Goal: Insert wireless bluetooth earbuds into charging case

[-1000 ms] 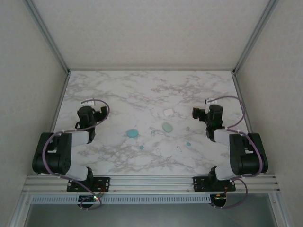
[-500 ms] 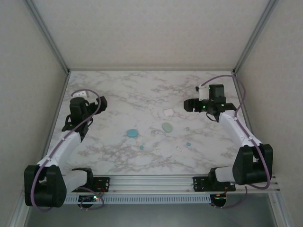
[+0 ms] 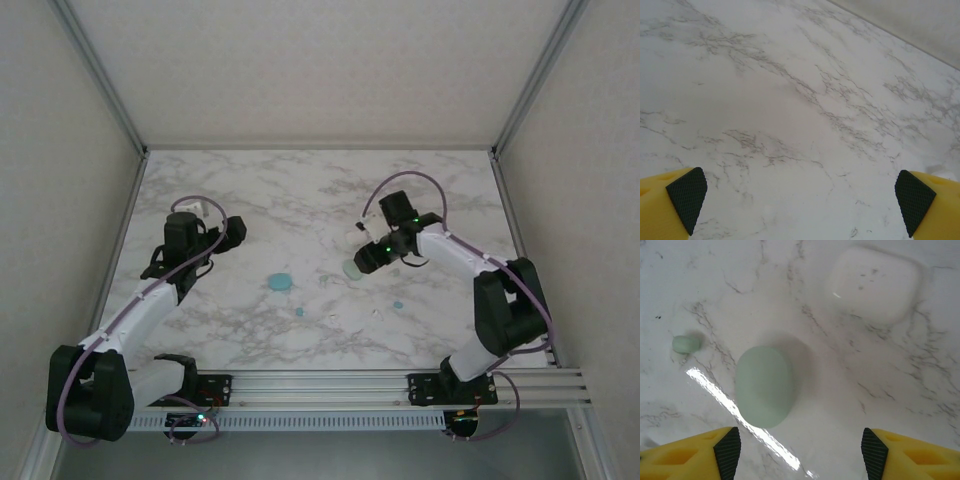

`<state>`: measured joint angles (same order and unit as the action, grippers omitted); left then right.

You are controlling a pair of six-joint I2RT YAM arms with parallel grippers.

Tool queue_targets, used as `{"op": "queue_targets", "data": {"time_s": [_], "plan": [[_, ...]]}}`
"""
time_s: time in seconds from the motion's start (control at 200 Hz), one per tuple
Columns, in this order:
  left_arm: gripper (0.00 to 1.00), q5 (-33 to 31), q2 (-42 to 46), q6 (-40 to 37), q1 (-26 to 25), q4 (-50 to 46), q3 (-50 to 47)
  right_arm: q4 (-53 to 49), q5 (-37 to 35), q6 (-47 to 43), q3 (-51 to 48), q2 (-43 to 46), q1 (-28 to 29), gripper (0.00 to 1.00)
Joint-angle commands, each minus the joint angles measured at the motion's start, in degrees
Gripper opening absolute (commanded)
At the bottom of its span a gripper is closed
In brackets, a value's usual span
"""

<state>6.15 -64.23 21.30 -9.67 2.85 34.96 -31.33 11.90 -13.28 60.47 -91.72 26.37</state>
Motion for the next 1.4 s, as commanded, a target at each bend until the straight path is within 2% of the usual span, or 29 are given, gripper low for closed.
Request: {"op": "queue_targets", "data": {"time_s": [0.0, 0.17, 0.31, 0.646, 0.896, 1.226, 1.397], "plan": [[1.0, -1.8, 0.6, 0.4, -0.4, -0.2, -0.2, -0.8, -3.4, 0.8, 2.1, -1.4, 2.1, 0.71], [1.0, -2.5, 0.9, 0.5, -0.4, 0.4, -0.8, -1.0, -4.3, 2.9, 2.7, -4.6, 4.7, 0.72], [1.0, -2.6, 0.9, 0.5, -0.4, 0.6, -0.8, -0.8, -7.9, 2.4, 2.9, -6.6, 6.1, 0.72], [1.0, -2.5, 0.8, 0.2, -0.3, 0.2, -0.7, 1.2, -4.7, 1.1, 2.8, -8.2, 7.5, 0.74], [1.0, -2.5, 0.5, 0.3, -0.4, 0.0, -0.6, 2.9, -5.0, 0.7, 1.6, -7.1, 7.8, 0.76], [1.0, -2.7, 0.0, 0.2, -0.4, -0.6, -0.1, 1.6, -6.5, 1.6, 3.4, -10.7, 9.1, 0.73], [1.0, -3.1, 0.2, 0.0, -0.4, -1.1, 0.1, 1.3, -8.1, 1.8, 4.1, -12.3, 9.4, 0.65]]}}
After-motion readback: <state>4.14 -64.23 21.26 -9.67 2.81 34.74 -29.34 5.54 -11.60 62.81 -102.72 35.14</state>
